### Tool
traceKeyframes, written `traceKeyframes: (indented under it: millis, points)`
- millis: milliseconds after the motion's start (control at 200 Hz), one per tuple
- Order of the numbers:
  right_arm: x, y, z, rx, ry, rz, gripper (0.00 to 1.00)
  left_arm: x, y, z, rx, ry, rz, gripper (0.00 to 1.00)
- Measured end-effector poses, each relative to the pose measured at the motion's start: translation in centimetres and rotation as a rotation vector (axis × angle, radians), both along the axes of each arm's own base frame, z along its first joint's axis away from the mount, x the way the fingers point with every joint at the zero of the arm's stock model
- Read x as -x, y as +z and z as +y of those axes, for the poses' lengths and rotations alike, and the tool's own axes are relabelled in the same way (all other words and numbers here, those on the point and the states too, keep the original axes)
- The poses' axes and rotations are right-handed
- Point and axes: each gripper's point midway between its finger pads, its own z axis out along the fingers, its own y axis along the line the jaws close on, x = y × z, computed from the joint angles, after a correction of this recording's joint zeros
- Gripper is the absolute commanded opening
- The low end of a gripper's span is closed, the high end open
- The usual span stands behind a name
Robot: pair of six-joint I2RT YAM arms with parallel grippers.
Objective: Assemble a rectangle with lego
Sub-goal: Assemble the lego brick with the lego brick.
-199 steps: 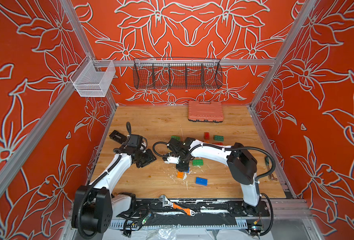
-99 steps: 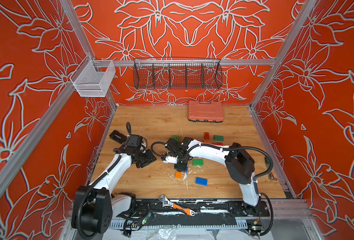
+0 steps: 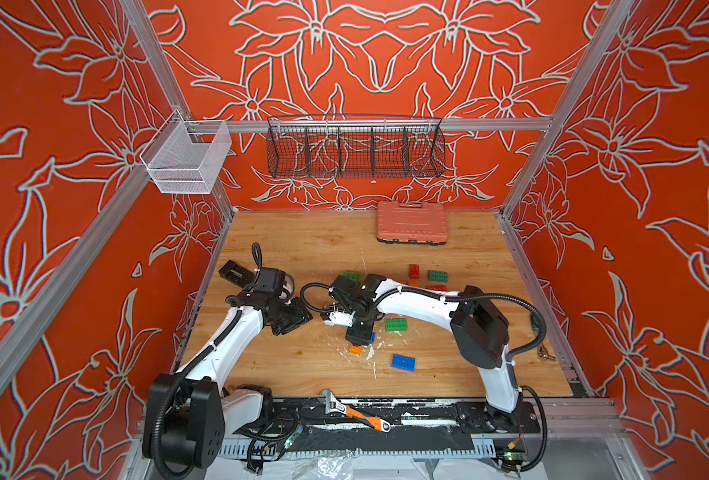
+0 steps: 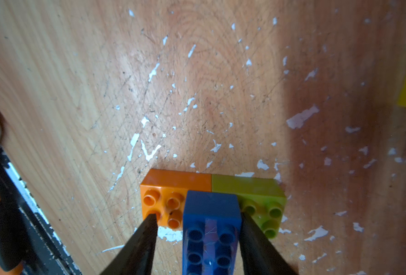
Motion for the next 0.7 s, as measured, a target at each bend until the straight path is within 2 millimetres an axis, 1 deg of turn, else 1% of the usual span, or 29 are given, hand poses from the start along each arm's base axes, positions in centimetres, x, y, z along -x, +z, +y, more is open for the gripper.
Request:
traceKeyframes:
  millis: [235,335,400,465,525,596,646,701]
  points:
    - [-0.2,3.0,0.5,-0.067,-0.003,-0.032,0.55,-0.5,0.7,0.0,-0.003,0.002,-0.017,0.46]
    - [-0.5,4.4,0.2,-0.091,-0.046,-0.043,0.54,-0.5,0.9,0.3,-0.016,0.006,-0.014,0.46]
    - [-1.0,5.7,-0.3,-0.104,-0.11,-0.054,0.54,-0.6,1.1,0.5,-0.03,0.011,-0.016,0.46]
    - [-1.9,7.1,-1.4,-0.111,-0.217,-0.064,0.55,-0.7,1.4,0.7,-0.042,0.017,-0.02,0.46]
    - [-3.4,8.3,-2.9,-0.117,-0.359,-0.08,0.56,-1.0,1.7,0.8,-0.047,0.02,-0.027,0.46]
    - [-5.2,9.3,-5.1,-0.111,-0.534,-0.094,0.63,-1.2,1.8,0.8,-0.047,0.02,-0.028,0.45]
    - [-6.0,9.5,-6.5,-0.104,-0.659,-0.095,0.66,-1.3,1.6,0.7,-0.046,0.018,-0.021,0.45]
    - [-6.9,9.0,-8.3,-0.088,-0.778,-0.097,0.7,-1.2,1.3,0.6,-0.047,0.012,-0.008,0.45]
